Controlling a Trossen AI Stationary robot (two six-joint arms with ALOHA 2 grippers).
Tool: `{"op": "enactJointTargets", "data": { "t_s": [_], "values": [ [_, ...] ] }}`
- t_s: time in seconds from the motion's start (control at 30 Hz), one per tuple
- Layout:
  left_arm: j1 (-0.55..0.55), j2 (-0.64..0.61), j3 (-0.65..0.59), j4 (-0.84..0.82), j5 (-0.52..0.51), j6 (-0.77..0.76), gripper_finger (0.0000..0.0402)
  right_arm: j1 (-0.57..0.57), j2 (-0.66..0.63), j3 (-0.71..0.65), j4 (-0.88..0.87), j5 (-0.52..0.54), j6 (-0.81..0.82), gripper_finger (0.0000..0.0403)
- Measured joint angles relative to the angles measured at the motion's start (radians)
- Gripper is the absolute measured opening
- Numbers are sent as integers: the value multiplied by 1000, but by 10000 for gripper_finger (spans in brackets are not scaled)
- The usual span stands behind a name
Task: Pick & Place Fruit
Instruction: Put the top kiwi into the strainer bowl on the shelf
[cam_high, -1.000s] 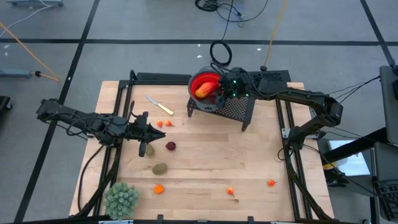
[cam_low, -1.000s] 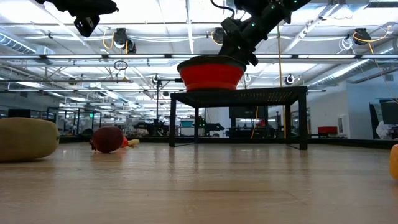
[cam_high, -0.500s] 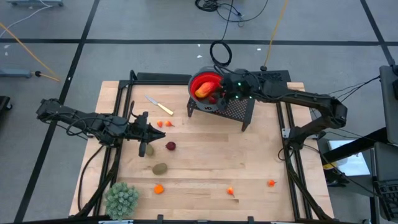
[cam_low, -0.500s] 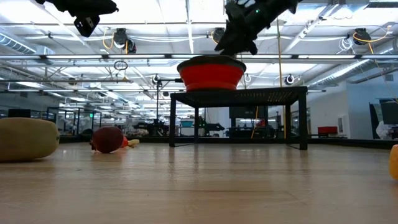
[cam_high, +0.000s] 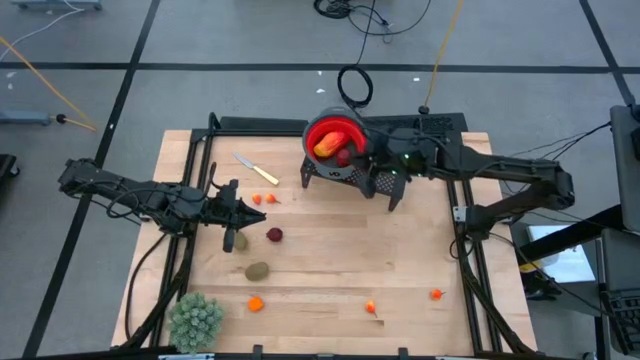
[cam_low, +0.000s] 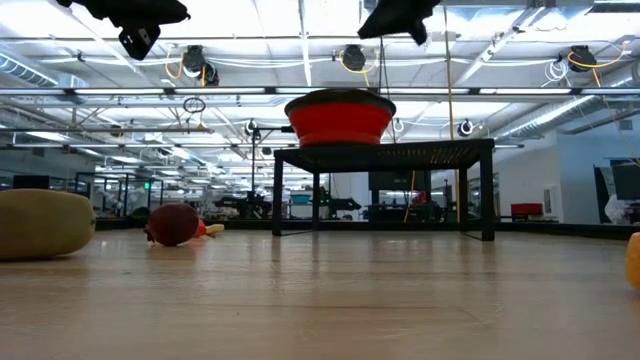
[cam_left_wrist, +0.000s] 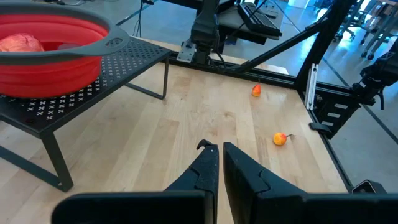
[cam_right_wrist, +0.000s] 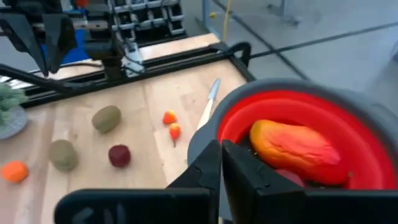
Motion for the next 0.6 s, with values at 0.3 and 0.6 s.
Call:
{"op": "enactJointTargets", "data": {
  "t_s": [0.3,0.6],
  "values": [
    [0,0,0,0,0,-2,21,25,-39,0,-24,23,-24,1],
    [0,0,0,0,0,-13,21,83,-63,-46,-38,25,-74,1]
  ]
}}
